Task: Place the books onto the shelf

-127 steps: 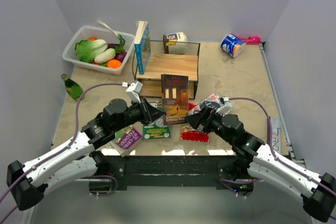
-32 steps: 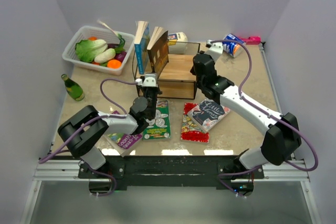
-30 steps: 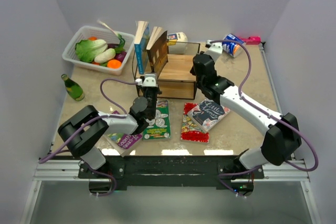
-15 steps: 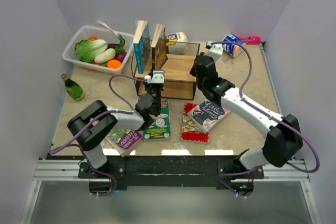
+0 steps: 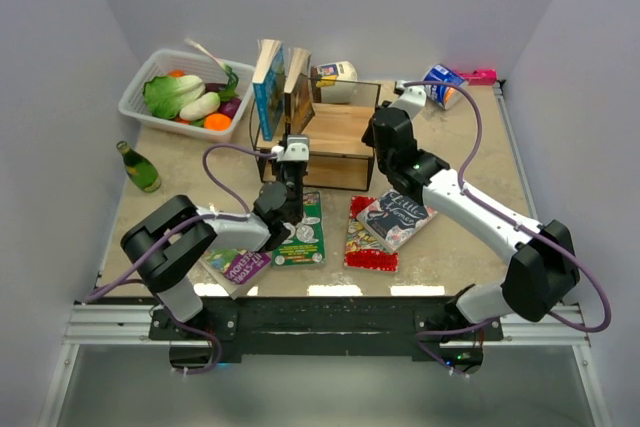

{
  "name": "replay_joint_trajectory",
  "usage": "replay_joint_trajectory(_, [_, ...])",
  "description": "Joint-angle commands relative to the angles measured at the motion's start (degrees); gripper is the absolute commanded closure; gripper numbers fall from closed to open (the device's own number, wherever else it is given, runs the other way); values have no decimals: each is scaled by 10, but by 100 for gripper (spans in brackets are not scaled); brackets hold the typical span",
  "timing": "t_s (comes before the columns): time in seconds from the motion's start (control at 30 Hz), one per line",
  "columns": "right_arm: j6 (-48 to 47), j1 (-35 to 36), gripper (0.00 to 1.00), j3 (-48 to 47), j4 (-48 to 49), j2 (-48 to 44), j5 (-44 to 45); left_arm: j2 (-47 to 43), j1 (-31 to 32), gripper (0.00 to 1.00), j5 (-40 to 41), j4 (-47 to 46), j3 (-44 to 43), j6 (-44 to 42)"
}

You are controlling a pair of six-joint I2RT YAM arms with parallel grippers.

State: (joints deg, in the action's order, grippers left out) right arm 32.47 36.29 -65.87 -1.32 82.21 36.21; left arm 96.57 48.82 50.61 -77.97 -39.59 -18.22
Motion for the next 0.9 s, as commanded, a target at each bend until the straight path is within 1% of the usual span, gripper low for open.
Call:
replay_joint_trajectory(0.0, [25,-1,100,16,-9,-10,-2,-33,0,100,-4,-136,1,13])
replay_joint_trajectory(0.2, [25,-1,100,15,-6,-10,-7,-46,0,100,-19,-146,-11,1])
replay_joint_trajectory(0.47, [25,0,100,20,-4,-9,-10,3,0,100,-7,-148,-26,14])
replay_joint_trajectory(0.5, [26,0,100,20,-3,-9,-10,10,0,96,-3,-144,-26,19])
replay_joint_trajectory(0.6, [25,-1,100,20,-4,-8,-12,23,0,89,3,-132,-26,32])
replay_joint_trajectory(0.77, [23,-1,100,21,-4,-10,-12,27,-4,87,9,-120,-25,49])
replay_joint_trajectory(0.87, [23,0,100,21,-4,-11,-12,17,-4,79,19,-107,-23,60])
